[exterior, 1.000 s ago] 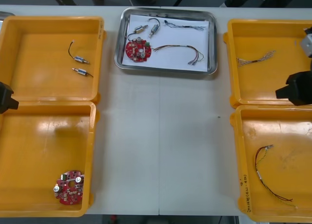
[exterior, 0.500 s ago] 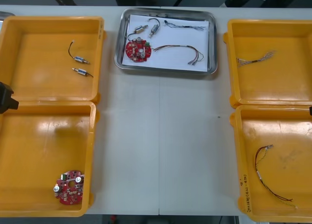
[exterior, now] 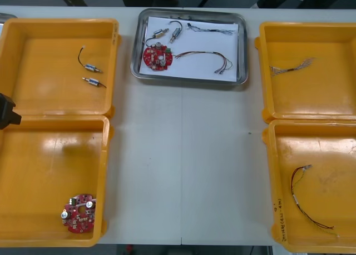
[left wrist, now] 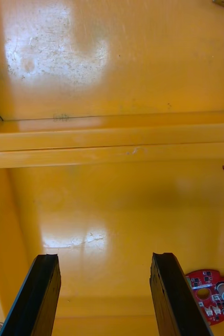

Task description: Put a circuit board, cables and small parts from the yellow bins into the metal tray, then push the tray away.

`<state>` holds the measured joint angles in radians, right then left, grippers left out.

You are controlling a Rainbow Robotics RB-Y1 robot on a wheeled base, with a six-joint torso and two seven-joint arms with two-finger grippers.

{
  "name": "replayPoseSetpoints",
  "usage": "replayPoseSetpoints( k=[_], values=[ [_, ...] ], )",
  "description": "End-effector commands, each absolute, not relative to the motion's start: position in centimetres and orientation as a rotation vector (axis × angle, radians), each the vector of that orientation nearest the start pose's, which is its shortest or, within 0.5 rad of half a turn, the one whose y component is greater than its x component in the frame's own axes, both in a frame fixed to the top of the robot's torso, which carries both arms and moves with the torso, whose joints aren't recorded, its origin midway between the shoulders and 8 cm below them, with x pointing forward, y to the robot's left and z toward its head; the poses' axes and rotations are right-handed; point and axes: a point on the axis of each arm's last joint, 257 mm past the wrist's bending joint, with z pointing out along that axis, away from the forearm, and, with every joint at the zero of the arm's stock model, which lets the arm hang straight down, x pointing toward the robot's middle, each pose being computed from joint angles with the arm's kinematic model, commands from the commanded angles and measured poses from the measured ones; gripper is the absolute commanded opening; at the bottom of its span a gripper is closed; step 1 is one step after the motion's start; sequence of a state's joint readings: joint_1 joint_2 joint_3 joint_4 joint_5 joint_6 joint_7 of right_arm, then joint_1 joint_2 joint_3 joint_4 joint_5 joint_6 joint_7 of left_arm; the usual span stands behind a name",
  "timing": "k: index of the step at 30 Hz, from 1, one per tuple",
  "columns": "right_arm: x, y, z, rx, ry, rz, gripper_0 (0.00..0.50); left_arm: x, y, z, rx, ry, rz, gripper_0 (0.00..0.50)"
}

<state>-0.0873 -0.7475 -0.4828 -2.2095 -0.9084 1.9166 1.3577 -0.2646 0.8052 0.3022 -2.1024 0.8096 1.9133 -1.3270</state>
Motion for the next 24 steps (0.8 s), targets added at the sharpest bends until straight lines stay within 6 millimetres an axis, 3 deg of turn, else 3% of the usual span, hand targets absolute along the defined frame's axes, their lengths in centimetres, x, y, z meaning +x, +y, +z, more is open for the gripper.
replayPoseSetpoints(
  k=[1, 24],
  values=[
    [34.92, -41.38, -14.10, 0.071, 2.623, -0.032, 0.500, 39.76, 39.21, -13.56, -0.111, 2.617, 0.053, 0.500],
    [34.92, -41.38, -14.10, 0.071, 2.623, -0.032, 0.500, 39.76, 39.21, -13.56, -0.111, 2.617, 0.053, 0.500]
  ],
)
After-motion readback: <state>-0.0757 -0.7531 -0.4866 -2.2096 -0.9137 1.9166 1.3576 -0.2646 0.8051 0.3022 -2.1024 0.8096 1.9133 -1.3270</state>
